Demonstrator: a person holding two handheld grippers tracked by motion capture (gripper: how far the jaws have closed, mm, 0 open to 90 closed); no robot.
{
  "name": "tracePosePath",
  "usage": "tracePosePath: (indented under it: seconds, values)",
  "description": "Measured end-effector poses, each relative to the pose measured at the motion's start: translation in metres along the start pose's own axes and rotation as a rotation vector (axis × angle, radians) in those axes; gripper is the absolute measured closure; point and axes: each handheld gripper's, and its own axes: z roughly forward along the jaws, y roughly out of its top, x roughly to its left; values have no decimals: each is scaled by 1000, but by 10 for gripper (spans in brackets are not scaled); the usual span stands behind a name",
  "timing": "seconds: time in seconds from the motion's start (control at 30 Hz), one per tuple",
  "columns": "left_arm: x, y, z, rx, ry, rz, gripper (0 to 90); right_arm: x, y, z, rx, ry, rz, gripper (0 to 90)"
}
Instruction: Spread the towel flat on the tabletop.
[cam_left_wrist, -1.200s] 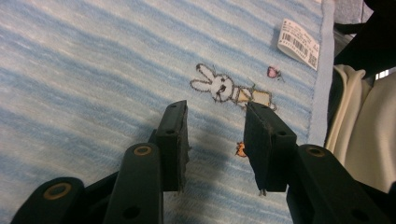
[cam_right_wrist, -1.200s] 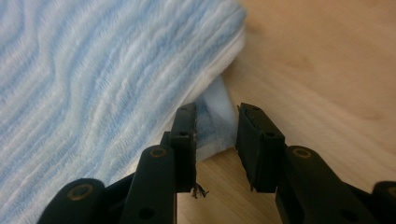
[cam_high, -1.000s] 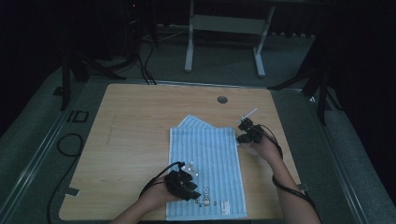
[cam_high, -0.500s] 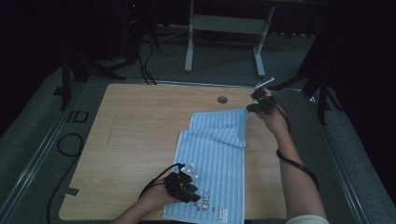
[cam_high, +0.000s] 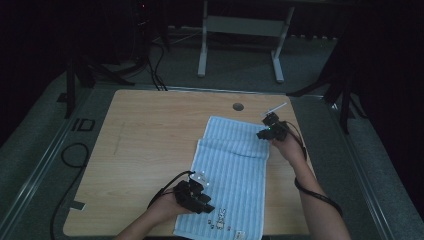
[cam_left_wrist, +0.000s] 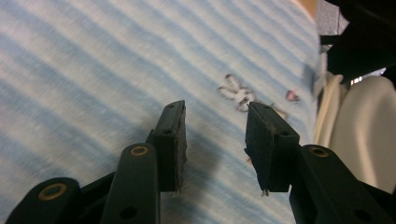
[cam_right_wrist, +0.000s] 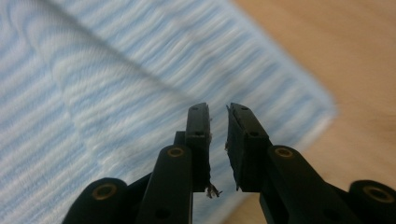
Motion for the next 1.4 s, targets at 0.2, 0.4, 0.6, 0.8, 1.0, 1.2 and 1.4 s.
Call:
tracePosePath:
  seconds: [0.2,0.4,0.6,0.8,1.0,1.2,1.4]
  values:
    - [0,-1,4,8,4,5,577,13,10,33,42,25,-21,857]
    - [-1,-5,8,9,-16,-1,577,13,23,59,88,21,-15,862]
    - [-3,-5,9,8,-23,1,577,7,36,67,86,-6,-9,861]
    - [-7,-1,14,11,-35,6,577,-3,49,76,54,11,51,842]
    - [-11,5,22,7,-63,5,577,-4,53,78,59,18,48,813]
    - [-13,12,19,-14,-14,27,577,6,51,64,52,19,20,786]
    - [8,9,-5,-86,62,-27,576,28,28,24,-16,38,-35,783]
